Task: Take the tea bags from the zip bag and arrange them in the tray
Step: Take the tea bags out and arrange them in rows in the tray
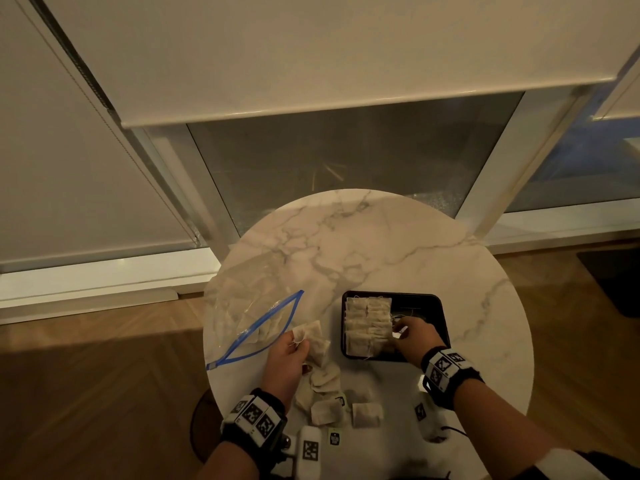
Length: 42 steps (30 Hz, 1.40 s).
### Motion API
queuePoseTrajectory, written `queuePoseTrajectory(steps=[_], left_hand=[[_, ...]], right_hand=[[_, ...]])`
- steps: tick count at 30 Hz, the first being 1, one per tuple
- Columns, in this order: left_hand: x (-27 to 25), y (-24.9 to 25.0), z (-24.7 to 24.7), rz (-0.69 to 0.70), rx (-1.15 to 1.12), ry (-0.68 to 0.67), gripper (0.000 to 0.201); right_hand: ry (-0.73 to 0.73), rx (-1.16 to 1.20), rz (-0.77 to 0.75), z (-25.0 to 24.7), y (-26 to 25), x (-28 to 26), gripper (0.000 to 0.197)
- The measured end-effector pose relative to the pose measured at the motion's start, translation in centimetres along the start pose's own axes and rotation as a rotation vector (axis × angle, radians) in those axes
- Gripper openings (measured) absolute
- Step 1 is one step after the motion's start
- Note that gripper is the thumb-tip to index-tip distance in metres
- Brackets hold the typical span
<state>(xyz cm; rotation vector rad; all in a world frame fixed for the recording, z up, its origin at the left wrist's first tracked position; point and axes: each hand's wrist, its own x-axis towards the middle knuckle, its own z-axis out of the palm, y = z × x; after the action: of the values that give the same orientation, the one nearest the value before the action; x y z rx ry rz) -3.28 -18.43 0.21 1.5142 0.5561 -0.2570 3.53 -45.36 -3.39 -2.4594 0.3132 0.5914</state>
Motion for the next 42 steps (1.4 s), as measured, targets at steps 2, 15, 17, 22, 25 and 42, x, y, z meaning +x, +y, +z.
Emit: queuePoseTrajectory(steps=[2, 15, 17, 22, 25, 42], left_hand=[[-0.3, 0.0, 0.5, 0.004, 0.002, -0.009, 0.019], [-1.9, 1.2, 5.3, 0.120, 0.037, -0.002, 0.015], [-2.1, 1.2, 5.9, 0.130, 0.030, -0.015, 0.015], [-2.2, 1.4, 6.8, 0.141, -0.003, -0.064, 0.015], [-2.0, 1.5, 7.2, 0.135, 0.012, -0.089, 0.015], [0.2, 2.6, 7.7, 0.171, -0.058, -0.032, 0.010]], right_hand=[[0.039, 0.124, -0.034, -0.2, -0.6, -1.0, 0.013], [-0.279, 0.745, -0.111, -0.8, -6.1, -9.4, 0.021], [-0.234, 0.811, -0.082, -0.9, -5.9, -9.7, 0.019], [-0.150, 0.790, -0.120, -1.6, -5.3, -10.1, 0.012], [-0.087, 0.815, -0.110, -1.8, -5.0, -10.0, 0.015], [0.011, 0.905, -0.061, -2.6, -3.5, -7.6, 0.026]])
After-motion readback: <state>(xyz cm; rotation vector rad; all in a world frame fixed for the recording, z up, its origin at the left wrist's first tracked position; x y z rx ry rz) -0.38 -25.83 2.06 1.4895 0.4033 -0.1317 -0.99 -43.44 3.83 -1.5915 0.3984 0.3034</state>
